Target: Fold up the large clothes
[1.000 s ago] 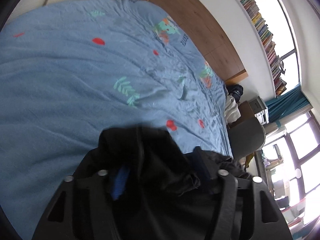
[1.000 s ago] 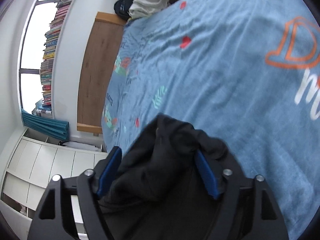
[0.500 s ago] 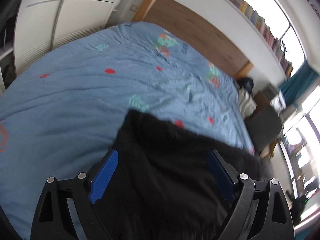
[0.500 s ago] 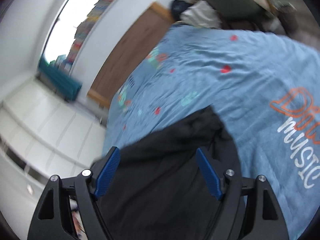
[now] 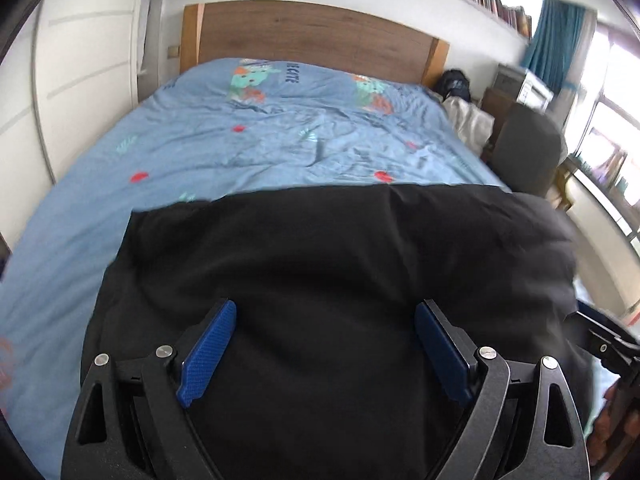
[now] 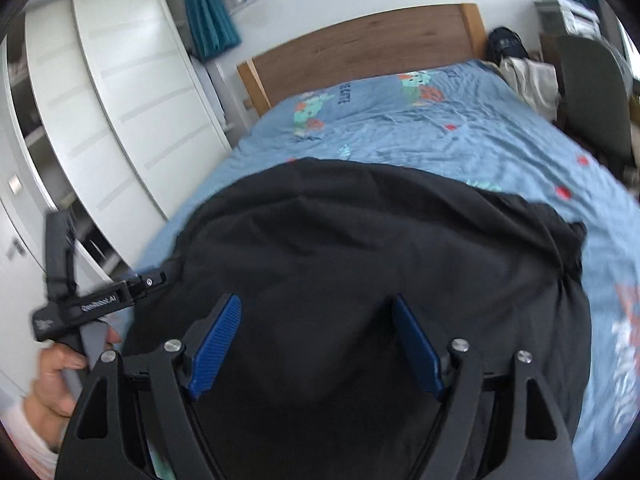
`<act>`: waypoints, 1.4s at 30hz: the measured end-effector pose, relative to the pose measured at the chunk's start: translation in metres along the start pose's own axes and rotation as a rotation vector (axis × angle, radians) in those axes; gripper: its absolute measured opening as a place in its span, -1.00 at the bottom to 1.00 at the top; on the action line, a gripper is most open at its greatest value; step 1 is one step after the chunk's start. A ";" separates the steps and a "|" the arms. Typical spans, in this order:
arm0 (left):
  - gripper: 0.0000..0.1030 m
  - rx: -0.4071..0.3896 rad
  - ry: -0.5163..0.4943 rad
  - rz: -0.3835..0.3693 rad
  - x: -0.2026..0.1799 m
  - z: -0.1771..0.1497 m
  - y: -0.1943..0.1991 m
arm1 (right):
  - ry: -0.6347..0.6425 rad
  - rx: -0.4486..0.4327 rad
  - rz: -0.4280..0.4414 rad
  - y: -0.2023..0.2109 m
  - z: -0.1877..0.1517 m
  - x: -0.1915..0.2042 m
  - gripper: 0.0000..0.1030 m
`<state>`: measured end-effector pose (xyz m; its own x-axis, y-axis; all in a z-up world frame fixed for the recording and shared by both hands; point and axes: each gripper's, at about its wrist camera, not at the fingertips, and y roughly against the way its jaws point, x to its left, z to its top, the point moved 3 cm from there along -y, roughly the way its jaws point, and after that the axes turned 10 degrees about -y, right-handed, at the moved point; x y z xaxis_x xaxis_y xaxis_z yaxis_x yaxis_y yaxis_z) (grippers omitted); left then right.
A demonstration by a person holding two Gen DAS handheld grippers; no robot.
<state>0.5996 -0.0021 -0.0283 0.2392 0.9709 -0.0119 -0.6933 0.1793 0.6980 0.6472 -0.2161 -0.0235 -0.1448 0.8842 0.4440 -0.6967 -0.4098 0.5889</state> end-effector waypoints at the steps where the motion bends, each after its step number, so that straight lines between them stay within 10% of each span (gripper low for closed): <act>1: 0.74 0.004 -0.008 0.014 -0.002 0.003 -0.006 | 0.000 0.011 -0.018 -0.010 0.003 -0.003 0.51; 12: 0.79 0.059 -0.110 0.173 -0.021 0.015 -0.066 | -0.074 0.073 -0.122 -0.082 0.028 -0.050 0.51; 27: 0.85 0.074 -0.094 0.173 -0.018 0.007 -0.072 | -0.088 0.071 -0.176 -0.083 0.028 -0.078 0.51; 36: 0.92 0.136 -0.025 0.222 0.022 0.008 -0.050 | -0.148 0.049 -0.444 -0.038 0.029 -0.137 0.51; 42: 0.92 0.035 -0.042 0.168 0.032 -0.005 0.003 | -0.045 -0.017 -0.270 -0.001 0.018 -0.078 0.51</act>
<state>0.6015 0.0300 -0.0297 0.1507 0.9791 0.1368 -0.7019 0.0085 0.7122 0.6716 -0.2887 -0.0464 0.0789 0.9500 0.3022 -0.7173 -0.1564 0.6790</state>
